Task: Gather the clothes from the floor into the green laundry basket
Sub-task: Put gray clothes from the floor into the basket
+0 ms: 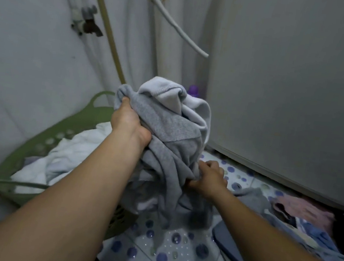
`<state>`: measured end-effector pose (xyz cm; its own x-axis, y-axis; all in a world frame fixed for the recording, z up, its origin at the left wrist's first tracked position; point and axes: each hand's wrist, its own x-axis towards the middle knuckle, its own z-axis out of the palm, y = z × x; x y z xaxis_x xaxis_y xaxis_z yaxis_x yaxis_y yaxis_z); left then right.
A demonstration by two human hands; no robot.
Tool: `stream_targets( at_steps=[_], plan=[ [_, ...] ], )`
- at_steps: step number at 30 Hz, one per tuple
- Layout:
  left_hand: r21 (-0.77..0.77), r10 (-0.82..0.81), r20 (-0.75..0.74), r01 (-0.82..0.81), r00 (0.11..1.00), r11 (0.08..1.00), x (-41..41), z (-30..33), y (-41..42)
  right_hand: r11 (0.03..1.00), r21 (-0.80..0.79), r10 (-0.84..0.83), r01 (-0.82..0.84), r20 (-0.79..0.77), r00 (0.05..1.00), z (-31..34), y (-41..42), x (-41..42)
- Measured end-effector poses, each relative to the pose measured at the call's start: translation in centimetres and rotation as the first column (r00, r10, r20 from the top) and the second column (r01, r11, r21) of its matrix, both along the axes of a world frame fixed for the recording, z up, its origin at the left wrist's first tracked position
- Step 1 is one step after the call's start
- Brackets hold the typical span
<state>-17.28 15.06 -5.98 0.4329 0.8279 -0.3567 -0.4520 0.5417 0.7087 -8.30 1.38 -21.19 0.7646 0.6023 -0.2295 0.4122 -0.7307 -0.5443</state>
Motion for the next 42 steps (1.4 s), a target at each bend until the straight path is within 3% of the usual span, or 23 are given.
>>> stream_targets(
  at_steps=[3,6,9,12,17,19,20,21,23,24,26,28,29,31,33,35,37,39,42],
  plan=[
    [-0.011,0.044,0.031,-0.044,0.999,0.999,-1.6,-0.4,2.1,0.977,0.204,0.077,-0.055,-0.1,0.992,0.0,1.9,-1.3],
    [-0.032,0.105,0.054,-0.103,0.993,0.994,-3.3,-0.7,4.5,0.876,0.455,-0.043,0.161,-0.26,0.965,1.2,3.3,-2.5],
    [-0.096,0.191,0.073,-0.184,0.979,0.978,-5.3,-1.1,6.7,0.773,0.529,-0.2,0.351,-0.322,0.925,2.8,5.8,-2.2],
    [-0.151,0.253,0.101,-0.236,0.962,0.96,-6.9,-1.6,8.6,0.636,0.648,-0.208,0.419,-0.378,0.902,6.1,8.2,-2.2],
    [-0.101,0.347,0.215,-0.333,0.913,0.937,-10.2,-1.6,11.3,0.523,0.778,-0.134,0.349,-0.329,0.935,11.9,13.4,-3.8],
    [-0.065,0.38,0.126,-0.375,0.916,0.925,-11.6,-2.2,12.5,0.463,0.82,-0.096,0.338,-0.332,0.938,13.5,15.5,-5.2],
    [-0.058,0.424,0.05,-0.421,0.904,0.905,-12.5,-2.7,13.5,0.478,0.828,-0.091,0.294,-0.287,0.954,13.9,16.6,-6.1],
    [-0.044,0.482,-0.076,-0.486,0.873,0.873,-13.3,-3.2,14.4,0.525,0.822,-0.069,0.221,-0.218,0.974,14.1,17.3,-7.0],
    [0.093,0.552,-0.404,-0.568,0.729,0.818,-14.8,-4.0,15.8,0.699,0.713,0.101,-0.052,-0.026,0.995,13.5,18.5,-8.3],
    [0.212,0.545,-0.549,-0.525,0.634,0.824,-15.2,-4.7,16.2,0.788,0.577,0.234,-0.217,0.046,0.971,12.9,18.7,-8.9],
    [0.471,0.544,-0.699,-0.273,0.464,0.839,-15.6,-5.3,15.9,0.873,0.295,0.399,-0.387,0.021,0.917,11.2,18.9,-9.1],
    [0.651,0.553,-0.713,0.112,0.431,0.751,-15.5,-6.2,16.0,0.912,0.22,0.363,-0.347,-0.035,0.931,9.8,18.9,-8.4],
    [0.642,0.495,-0.754,0.322,0.433,0.696,-15.3,-6.2,16.0,0.923,0.221,0.326,-0.316,-0.01,0.945,9.3,18.7,-7.8],
    [0.465,0.364,-0.88,0.714,0.306,0.524,-14.7,-6.5,15.8,0.936,0.13,0.313,-0.327,0.121,0.942,8.3,18.1,-6.4],
    [0.193,0.274,-0.958,0.893,0.082,0.406,-13.7,-7.3,15.5,0.93,-0.044,0.367,-0.366,0.196,0.909,7.4,17.5,-4.8],
    [-0.021,0.213,-0.972,0.934,-0.103,0.357,-13.1,-8.7,15.4,0.922,-0.155,0.376,-0.355,0.144,0.915,6.7,16.8,-3.5],
    [-0.155,0.113,-0.973,0.931,-0.202,0.329,-12.7,-9.9,15.3,0.936,-0.178,0.322,-0.302,0.097,0.942,6.0,16.4,-2.3],
    [-0.242,0.017,-0.966,0.929,-0.257,0.281,-12.4,-10.1,14.9,0.962,-0.14,0.234,-0.234,-0.02,0.972,5.1,16.3,-1.9],
    [-0.285,0.0,-0.956,0.933,-0.292,0.218,-12.0,-9.8,14.2,0.989,-0.038,0.13,-0.14,-0.191,0.973,4.0,16.5,-2.2]
  ],
)
